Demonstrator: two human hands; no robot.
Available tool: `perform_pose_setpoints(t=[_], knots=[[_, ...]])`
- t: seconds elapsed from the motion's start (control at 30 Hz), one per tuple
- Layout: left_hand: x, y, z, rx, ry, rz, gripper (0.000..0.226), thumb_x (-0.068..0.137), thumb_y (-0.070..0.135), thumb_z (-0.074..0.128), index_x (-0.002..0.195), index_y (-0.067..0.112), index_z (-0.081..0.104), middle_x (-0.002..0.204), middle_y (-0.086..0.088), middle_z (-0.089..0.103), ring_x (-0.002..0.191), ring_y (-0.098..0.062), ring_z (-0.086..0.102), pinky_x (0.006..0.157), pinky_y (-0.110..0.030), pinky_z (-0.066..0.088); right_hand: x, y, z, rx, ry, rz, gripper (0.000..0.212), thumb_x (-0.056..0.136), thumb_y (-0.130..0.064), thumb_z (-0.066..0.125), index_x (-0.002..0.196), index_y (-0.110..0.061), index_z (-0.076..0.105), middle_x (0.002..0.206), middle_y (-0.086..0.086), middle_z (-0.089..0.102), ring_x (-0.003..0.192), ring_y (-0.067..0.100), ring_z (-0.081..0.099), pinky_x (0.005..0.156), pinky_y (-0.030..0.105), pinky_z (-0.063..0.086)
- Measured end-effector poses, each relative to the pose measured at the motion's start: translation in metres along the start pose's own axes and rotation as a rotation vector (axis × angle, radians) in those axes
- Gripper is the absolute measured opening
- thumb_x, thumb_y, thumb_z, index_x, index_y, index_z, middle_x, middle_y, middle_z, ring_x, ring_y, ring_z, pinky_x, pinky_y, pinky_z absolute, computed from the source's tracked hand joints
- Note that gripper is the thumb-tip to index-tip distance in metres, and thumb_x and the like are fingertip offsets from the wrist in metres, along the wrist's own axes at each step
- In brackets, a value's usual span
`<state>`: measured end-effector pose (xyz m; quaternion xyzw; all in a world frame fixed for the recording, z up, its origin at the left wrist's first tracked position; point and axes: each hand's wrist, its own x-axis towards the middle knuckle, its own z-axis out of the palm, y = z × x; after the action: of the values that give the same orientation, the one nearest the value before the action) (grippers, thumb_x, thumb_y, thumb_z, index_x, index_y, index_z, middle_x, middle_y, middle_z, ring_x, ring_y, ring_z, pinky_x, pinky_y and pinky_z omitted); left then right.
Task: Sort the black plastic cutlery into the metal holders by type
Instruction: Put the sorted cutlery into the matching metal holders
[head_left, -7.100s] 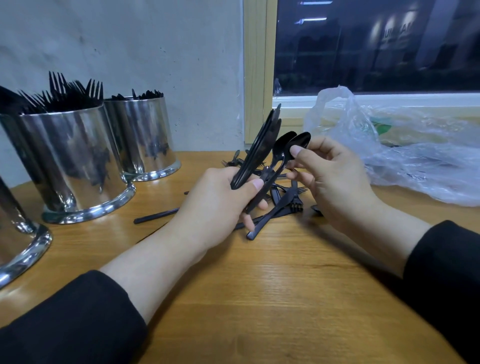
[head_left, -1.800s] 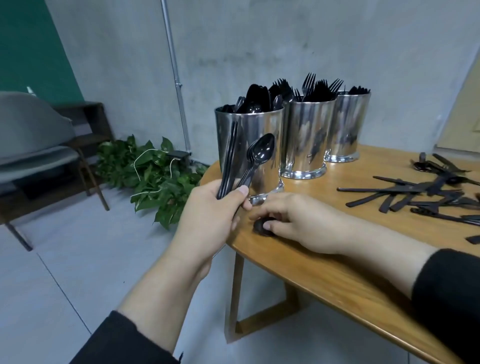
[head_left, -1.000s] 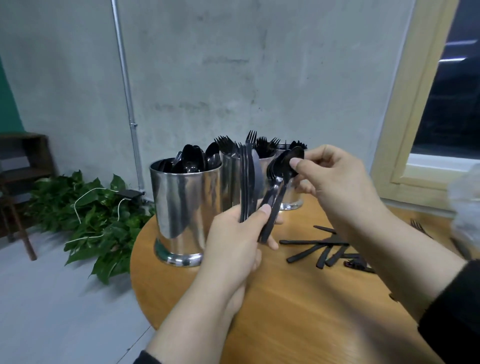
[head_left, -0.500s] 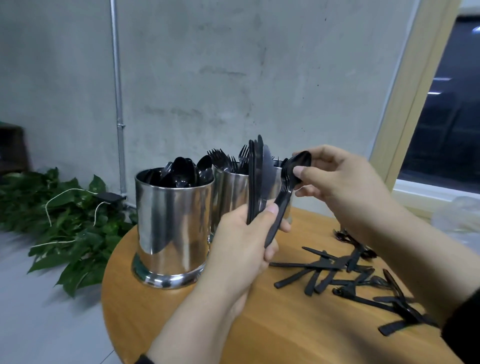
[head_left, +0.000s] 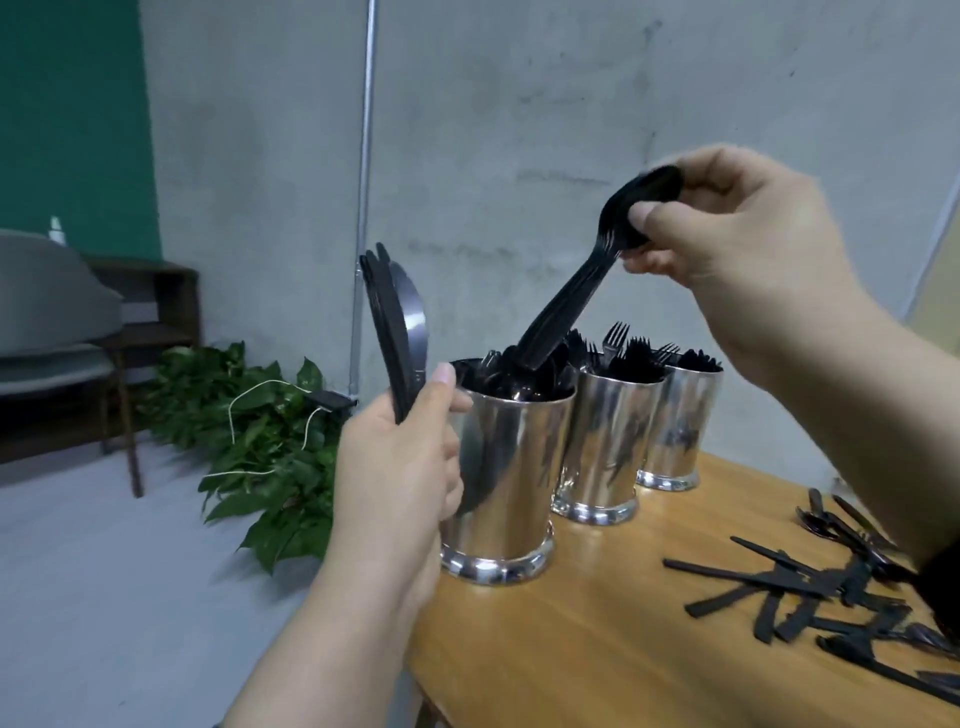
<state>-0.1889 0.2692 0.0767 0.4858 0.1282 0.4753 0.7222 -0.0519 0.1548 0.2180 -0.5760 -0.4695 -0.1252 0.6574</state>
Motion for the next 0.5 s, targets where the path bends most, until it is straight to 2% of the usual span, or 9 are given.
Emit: perform_pose_setpoints(t=[0.07,0.17,0.23,0.3,0.4,0.5], knots=[[0.004,0.004,-0.015,0.038,0.010,-0.028,0.029,0.099,0.034,0.062,0.082,0.010,0.061,0.053,0.003,0.032,0.042,-0.010,0.024,0.038,-0.019,0.015,0.004,0.003,0.021,-0.116,-0.038,-0.031,0.018,0.088,0.007,0.061,0.105,0.003,0.062,0.086,0.015,0.070,0.060,0.014,0.067,0.063,0.026,0.058],[0.004,0.006,-0.024,0.076,-0.005,-0.055,0.030,0.098,0.034,0.063,0.079,0.011,0.059,0.051,0.005,0.034,0.042,-0.009,0.026,0.039,-0.019,0.016,0.009,0.012,0.044,-0.273,-0.090,-0.042,0.016,0.088,0.004,0.062,0.096,-0.010,0.062,0.083,0.009,0.069,0.054,0.009,0.065,0.061,0.027,0.057],[0.003,0.008,-0.027,0.083,-0.022,-0.066,0.031,0.098,0.034,0.063,0.077,0.011,0.059,0.051,0.005,0.035,0.042,-0.009,0.026,0.038,-0.019,0.016,0.011,0.021,0.054,-0.394,-0.123,-0.041,0.017,0.086,-0.002,0.063,0.095,-0.016,0.063,0.081,0.001,0.071,0.061,0.013,0.070,0.066,0.035,0.059],[0.004,0.009,-0.030,0.090,-0.033,-0.074,0.032,0.098,0.034,0.063,0.076,0.011,0.060,0.051,0.005,0.035,0.043,-0.009,0.025,0.039,-0.020,0.015,0.008,0.028,0.063,-0.498,-0.159,-0.044,0.017,0.084,-0.007,0.064,0.094,-0.021,0.066,0.082,-0.004,0.071,0.072,0.018,0.071,0.073,0.038,0.059],[0.005,0.007,-0.031,0.096,-0.053,-0.091,0.032,0.098,0.034,0.063,0.075,0.012,0.059,0.052,0.004,0.034,0.043,-0.010,0.024,0.041,-0.022,0.014,-0.002,0.038,0.071,-0.709,-0.261,-0.067,0.018,0.085,-0.012,0.064,0.097,-0.023,0.071,0.091,-0.003,0.072,0.089,0.019,0.067,0.076,0.030,0.052],[0.004,0.005,-0.028,0.113,-0.098,-0.103,0.032,0.098,0.035,0.063,0.076,0.012,0.059,0.055,0.003,0.032,0.045,-0.011,0.023,0.044,-0.025,0.013,-0.013,0.048,0.071,-0.896,-0.375,-0.095,0.016,0.091,-0.019,0.063,0.103,-0.023,0.074,0.094,0.000,0.073,0.094,0.021,0.065,0.080,0.030,0.050]])
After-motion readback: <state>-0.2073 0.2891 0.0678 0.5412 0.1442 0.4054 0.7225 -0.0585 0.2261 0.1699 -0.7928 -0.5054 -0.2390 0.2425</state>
